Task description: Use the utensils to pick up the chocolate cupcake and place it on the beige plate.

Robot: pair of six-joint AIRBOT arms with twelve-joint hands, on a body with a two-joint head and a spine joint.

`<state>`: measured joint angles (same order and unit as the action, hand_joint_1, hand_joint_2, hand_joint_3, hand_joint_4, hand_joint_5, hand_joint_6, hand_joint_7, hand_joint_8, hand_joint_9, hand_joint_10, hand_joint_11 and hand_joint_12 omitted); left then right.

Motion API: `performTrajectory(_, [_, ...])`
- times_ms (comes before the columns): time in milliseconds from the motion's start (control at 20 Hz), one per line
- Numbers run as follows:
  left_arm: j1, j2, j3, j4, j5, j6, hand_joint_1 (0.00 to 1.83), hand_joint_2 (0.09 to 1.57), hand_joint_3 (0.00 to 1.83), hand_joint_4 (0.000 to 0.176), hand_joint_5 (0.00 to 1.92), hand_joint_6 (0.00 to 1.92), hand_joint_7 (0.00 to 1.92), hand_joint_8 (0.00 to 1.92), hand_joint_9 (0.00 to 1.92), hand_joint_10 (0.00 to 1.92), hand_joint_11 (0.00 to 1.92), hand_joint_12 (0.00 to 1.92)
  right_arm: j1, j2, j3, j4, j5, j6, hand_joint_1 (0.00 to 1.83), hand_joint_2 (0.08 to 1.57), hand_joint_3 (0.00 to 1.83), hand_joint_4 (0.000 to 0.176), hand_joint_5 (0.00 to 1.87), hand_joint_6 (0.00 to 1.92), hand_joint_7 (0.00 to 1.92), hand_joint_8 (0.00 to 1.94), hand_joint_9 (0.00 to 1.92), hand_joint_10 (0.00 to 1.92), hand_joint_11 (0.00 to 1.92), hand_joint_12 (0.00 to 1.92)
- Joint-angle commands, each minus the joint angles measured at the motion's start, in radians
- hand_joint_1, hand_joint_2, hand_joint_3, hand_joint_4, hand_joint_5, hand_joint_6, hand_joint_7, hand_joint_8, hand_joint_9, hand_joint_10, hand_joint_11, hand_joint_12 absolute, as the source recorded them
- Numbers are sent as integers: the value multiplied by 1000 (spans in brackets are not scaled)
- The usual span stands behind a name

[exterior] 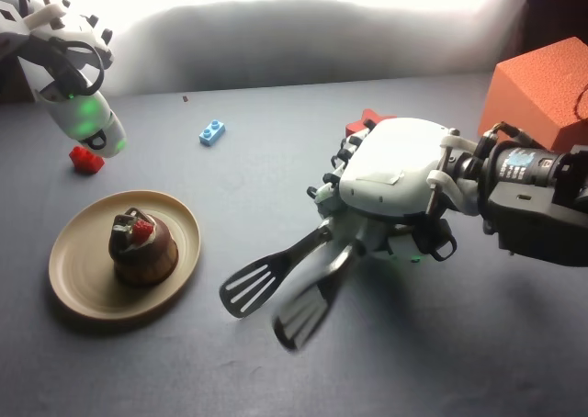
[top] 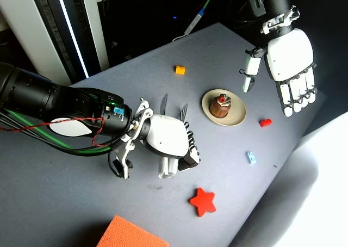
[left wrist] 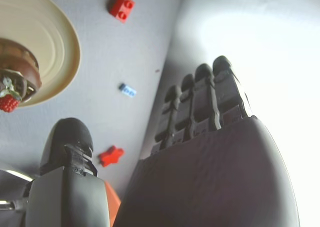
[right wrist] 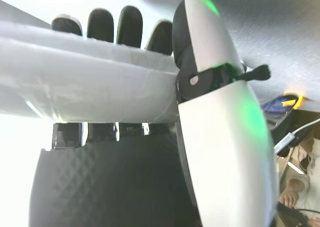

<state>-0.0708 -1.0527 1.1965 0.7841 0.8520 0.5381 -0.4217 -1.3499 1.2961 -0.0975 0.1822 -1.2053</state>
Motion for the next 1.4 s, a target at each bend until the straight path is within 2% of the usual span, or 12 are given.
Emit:
performTrajectory(0, [-7,13,3,64,-28,6,305,1133,2,0,0,0,0,0,2,1,0,0,6,7,-4,0,103,-4,981,1169,0,0,710,293,686,489,501,1075,335,1620])
performTrajectory(100, [-8,14,2,64,-28,6,299,1134,2,0,0,0,0,0,0,0,0,0,6,13,-8,0,100,-6,847,1233,4,0,641,177,615,339,386,969,167,1599])
performTrajectory(150, [-8,14,2,64,-28,6,301,1136,3,0,0,0,0,0,0,0,0,0,6,16,-11,0,98,-7,771,1240,3,0,576,98,609,202,420,739,113,1518])
performTrajectory(200, [-8,14,2,64,-28,6,301,1136,3,0,0,0,0,0,0,0,0,0,6,19,-14,0,97,-7,771,1240,3,0,576,98,609,202,420,739,113,1518])
performTrajectory(250, [-8,14,2,64,-28,6,285,1136,3,0,0,0,0,0,0,0,0,0,6,23,-20,0,93,-9,783,1133,0,0,501,13,543,27,437,352,16,1383])
performTrajectory(400, [-8,14,2,64,-28,6,276,1129,0,0,0,0,0,0,0,0,0,0,15,50,-57,0,93,-29,687,1065,0,0,350,0,406,0,395,56,0,1164])
performTrajectory(600, [-9,16,0,64,-29,7,278,1136,1,0,0,0,1,0,10,4,0,0,56,115,-125,0,81,-30,625,1046,0,0,202,1,292,2,274,3,0,882])
performTrajectory(750, [-12,20,-4,64,-29,7,281,1131,0,0,0,0,17,5,26,8,0,0,82,160,-173,0,66,-31,636,991,0,0,155,0,235,0,204,0,0,805])
performTrajectory(900, [-12,25,-14,64,-29,7,279,1133,0,0,0,0,28,7,41,11,0,0,116,217,-232,0,42,-31,512,971,0,0,112,0,156,0,158,0,0,735])
performTrajectory(950, [-12,26,-16,64,-30,7,295,1130,0,0,2,1,36,9,49,12,0,0,131,237,-251,0,35,-31,419,971,0,0,88,0,131,0,150,0,0,762])
performTrajectory(1100, [-13,26,-20,64,-30,7,342,1117,0,0,30,8,18,0,18,0,0,0,200,328,-323,41,-12,-31,420,946,0,0,61,0,107,0,121,0,0,661])
performTrajectory(1350, [-19,28,-23,63,-29,7,339,1110,0,0,74,12,68,13,77,16,19,10,277,517,-448,83,-64,-30,265,916,0,0,74,0,133,1,139,1,0,729])
